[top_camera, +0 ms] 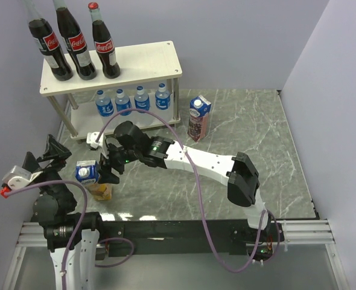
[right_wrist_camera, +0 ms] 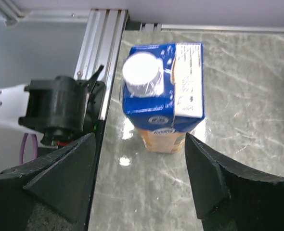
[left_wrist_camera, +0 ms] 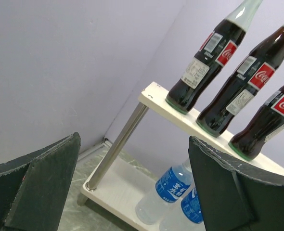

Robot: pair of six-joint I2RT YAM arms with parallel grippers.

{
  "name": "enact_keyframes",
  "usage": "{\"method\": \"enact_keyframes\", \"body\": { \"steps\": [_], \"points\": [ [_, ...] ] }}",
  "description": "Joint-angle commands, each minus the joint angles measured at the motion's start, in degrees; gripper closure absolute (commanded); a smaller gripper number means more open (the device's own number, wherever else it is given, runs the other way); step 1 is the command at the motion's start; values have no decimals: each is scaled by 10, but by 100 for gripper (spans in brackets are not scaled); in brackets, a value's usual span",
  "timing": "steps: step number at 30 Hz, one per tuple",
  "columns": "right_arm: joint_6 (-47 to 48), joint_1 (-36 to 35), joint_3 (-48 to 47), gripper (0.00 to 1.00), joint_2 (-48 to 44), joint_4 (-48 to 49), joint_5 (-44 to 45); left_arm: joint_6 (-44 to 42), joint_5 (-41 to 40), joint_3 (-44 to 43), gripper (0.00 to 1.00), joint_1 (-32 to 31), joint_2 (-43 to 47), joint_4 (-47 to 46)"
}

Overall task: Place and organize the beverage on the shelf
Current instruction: Move the drink to the center of the board.

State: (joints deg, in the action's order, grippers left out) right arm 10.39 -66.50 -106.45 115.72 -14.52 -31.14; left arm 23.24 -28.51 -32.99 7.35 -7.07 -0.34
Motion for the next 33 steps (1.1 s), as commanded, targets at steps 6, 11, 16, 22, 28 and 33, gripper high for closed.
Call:
{"method": "enact_keyframes", "body": {
  "steps": [6,11,16,22,28,33],
  "points": [
    [-21,-5,-79,16,42,10,20,-7,-10,1,1,2,11,-22],
    [-22,-6,-110,16,72,10,28,-7,-7,1,1,2,11,-22],
    [-24,-5,-136,15,95,8,34,-6,-2,1,1,2,11,-22],
    [5,-3,-147,14,110,10,35,-6,-1,1,1,2,11,-22],
    [122,11,-147,14,113,-22,-65,-6,4,1,0,2,9,-21],
    [214,42,-158,14,111,-57,-146,-6,7,0,1,2,9,-22]
  ]
}}
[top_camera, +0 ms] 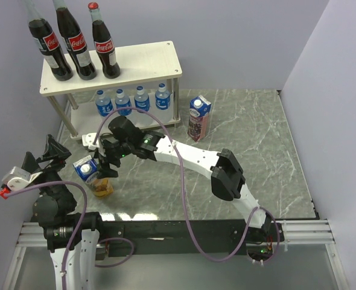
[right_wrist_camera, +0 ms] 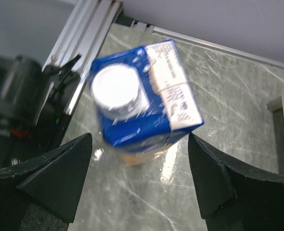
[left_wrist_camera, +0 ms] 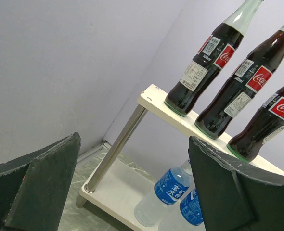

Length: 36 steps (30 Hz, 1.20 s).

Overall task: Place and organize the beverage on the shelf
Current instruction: Move the drink to the center of the board.

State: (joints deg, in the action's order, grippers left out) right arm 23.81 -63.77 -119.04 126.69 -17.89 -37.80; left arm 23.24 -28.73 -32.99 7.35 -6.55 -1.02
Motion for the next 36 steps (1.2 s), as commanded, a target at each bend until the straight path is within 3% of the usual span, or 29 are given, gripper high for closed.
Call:
{"method": "enact_keyframes", "body": {
  "steps": [1,7,36],
  "points": [
    [98,19,-33,14,0,-22,-83,-6,10,1,1,3,3,-15],
    [142,28,-54,14,9,-28,-105,-7,13,0,1,2,0,-14],
    [33,14,-159,15,94,29,-153,-9,23,-1,1,5,-1,-14]
  ]
}}
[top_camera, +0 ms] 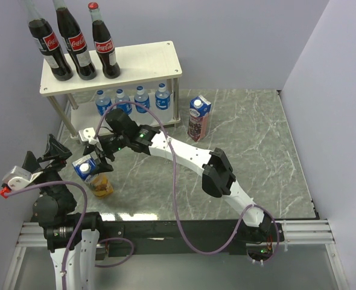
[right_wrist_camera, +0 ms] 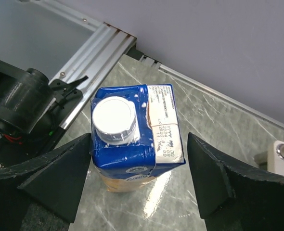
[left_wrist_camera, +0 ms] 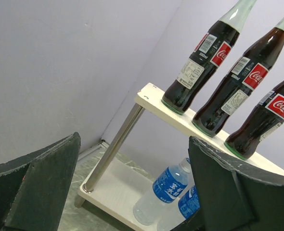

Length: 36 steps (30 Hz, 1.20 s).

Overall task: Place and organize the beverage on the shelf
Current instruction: Move the drink to the center of the board.

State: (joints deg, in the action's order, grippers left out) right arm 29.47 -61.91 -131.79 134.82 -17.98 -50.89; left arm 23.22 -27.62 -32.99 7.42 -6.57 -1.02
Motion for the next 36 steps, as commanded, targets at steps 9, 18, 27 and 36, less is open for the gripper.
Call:
{"method": "enact_keyframes", "body": {
  "steps": [9,18,27,36],
  "points": [
    [2,-5,-17,36,5,2,-12,-10,15,-1,1,4,0,-15],
    [-15,6,13,85,-57,-18,15,-9,18,0,0,4,-1,-16],
    [-79,33,131,94,-193,-27,82,-7,27,1,0,5,-1,-18],
    [-136,72,264,100,-323,1,155,-8,77,1,1,4,-24,-23]
  ]
}}
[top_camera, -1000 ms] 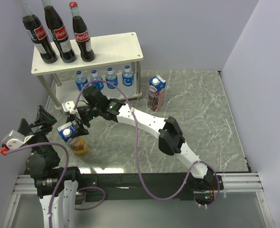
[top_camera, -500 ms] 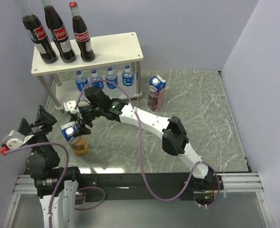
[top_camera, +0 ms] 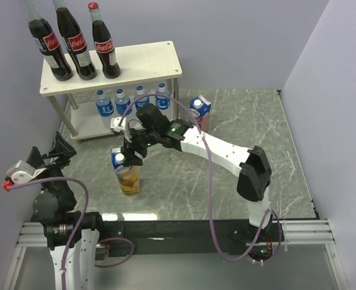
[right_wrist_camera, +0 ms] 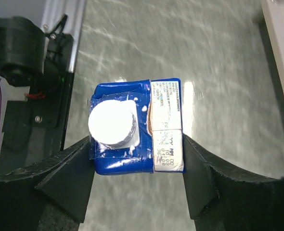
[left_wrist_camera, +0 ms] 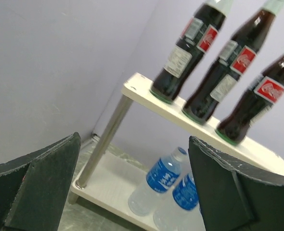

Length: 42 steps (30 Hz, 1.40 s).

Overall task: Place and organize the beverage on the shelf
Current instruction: Move the drink to the center of the board, then pick up the drink from the center of the board.

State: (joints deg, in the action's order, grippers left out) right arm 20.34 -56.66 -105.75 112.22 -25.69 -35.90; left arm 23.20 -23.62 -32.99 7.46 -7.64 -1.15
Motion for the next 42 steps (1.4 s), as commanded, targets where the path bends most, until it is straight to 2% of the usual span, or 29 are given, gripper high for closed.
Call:
{"method": "enact_keyframes", "body": {
  "steps": [1,3,11,14,18,20,23,24,28,31,32,35,36,42],
  "points": [
    [-51,23,12,100,-104,79,13,-10,58,2,1,4,-20,-25],
    [-56,30,40,100,-129,83,24,-13,88,5,1,4,-28,-33],
    [-70,81,156,100,-243,105,116,-34,443,28,1,-2,-111,-112],
    [-73,103,192,100,-280,107,142,-12,522,43,1,-17,-144,-162],
    [-78,119,227,100,-314,100,179,4,569,38,0,-71,-223,-180],
    [-82,131,240,100,-331,98,188,-12,569,35,1,-122,-255,-169],
    [-94,148,243,100,-342,86,206,-87,516,21,0,-266,-312,-123],
    [-99,154,242,100,-344,83,213,-103,490,23,1,-291,-331,-122],
    [-114,177,245,100,-351,75,217,-148,460,43,0,-380,-379,-183],
    [-117,180,260,100,-366,79,230,-201,401,33,1,-472,-444,-210],
    [-121,180,266,100,-373,81,232,-210,354,28,0,-509,-464,-222],
    [-132,183,279,100,-388,87,242,-220,284,14,1,-540,-545,-262],
    [-134,183,281,100,-393,88,244,-218,274,13,0,-548,-578,-301],
    [-157,195,292,100,-424,90,241,-222,238,-2,0,-573,-675,-387]
  ]
}}
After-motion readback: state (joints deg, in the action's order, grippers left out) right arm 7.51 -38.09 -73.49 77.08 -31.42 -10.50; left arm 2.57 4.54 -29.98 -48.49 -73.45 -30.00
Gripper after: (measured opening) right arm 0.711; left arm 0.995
